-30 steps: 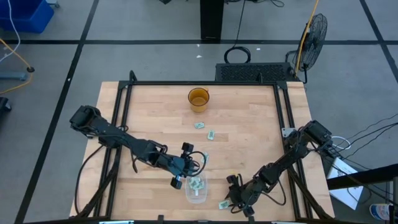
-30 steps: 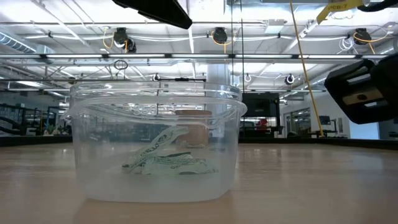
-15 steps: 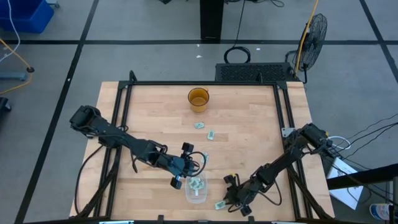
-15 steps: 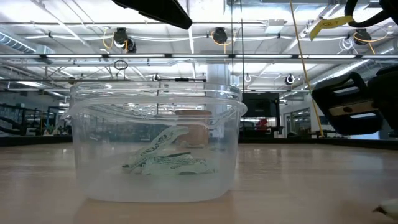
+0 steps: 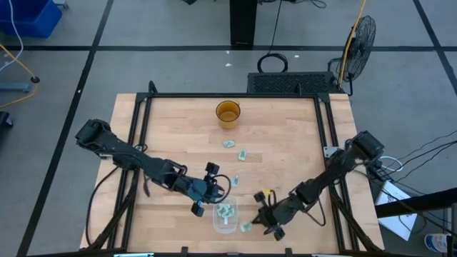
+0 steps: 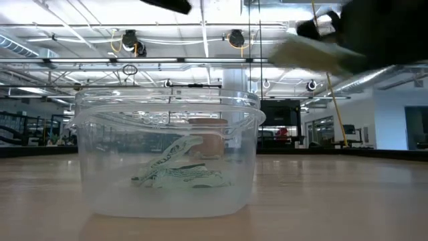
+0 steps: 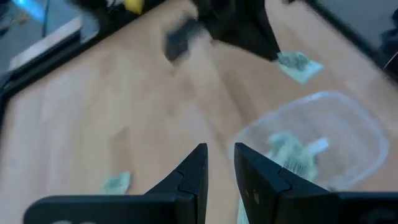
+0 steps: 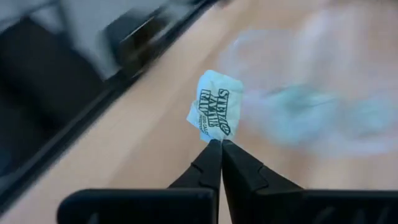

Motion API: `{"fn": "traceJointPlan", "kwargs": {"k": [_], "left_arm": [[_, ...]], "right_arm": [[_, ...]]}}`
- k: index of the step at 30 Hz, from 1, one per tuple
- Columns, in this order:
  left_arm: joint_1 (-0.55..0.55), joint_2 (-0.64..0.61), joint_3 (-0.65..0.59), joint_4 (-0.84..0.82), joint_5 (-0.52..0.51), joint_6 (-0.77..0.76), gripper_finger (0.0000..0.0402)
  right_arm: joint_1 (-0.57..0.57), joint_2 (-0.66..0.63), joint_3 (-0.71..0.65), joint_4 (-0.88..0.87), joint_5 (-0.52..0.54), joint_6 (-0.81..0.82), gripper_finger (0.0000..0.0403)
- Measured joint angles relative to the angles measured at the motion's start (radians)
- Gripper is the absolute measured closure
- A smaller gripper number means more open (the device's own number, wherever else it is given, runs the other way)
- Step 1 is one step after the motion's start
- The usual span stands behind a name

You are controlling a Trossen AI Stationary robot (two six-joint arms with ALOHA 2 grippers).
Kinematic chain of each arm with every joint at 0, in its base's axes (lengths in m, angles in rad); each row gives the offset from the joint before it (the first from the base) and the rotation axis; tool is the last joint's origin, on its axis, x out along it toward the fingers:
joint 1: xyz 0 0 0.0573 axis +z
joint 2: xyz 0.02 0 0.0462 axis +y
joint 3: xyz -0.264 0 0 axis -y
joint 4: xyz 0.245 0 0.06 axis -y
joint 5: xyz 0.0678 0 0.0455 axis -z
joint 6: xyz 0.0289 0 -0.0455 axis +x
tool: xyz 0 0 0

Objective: Pick and place Stevia / Truvia into bins
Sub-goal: Put the green stevia packet into the transparent container

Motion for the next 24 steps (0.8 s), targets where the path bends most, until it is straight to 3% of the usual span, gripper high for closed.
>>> {"fn": "traceJointPlan", "kwargs": {"k": [3, 7, 11, 16, 20, 24], "left_arm": [[-0.006, -0.068, -0.001, -0.043, -0.071, -0.033, 0.0316], [-0.006, -0.160, 0.000, -0.122, -0.172, -0.035, 0.0316], [0.014, -0.222, 0.000, -0.158, -0.254, -0.056, 0.0316], [0.055, -0.242, 0.001, -0.179, -0.261, -0.119, 0.0316], [0.079, -0.242, 0.001, -0.219, -0.257, -0.143, 0.0316], [0.094, -0.241, 0.001, -0.232, -0.223, -0.178, 0.0316]], "right_arm": [[-0.053, -0.068, 0.003, 0.006, 0.074, -0.050, 0.0401], [-0.128, -0.056, 0.055, -0.004, -0.044, -0.096, 0.0402], [-0.164, 0.042, 0.222, -0.139, -0.136, -0.154, 0.0402], [-0.166, 0.182, 0.442, -0.403, -0.145, -0.191, 0.0402], [-0.167, 0.261, 0.532, -0.429, -0.231, -0.151, 0.0402], [-0.167, 0.311, 0.541, -0.452, -0.224, -0.138, 0.0402]]}}
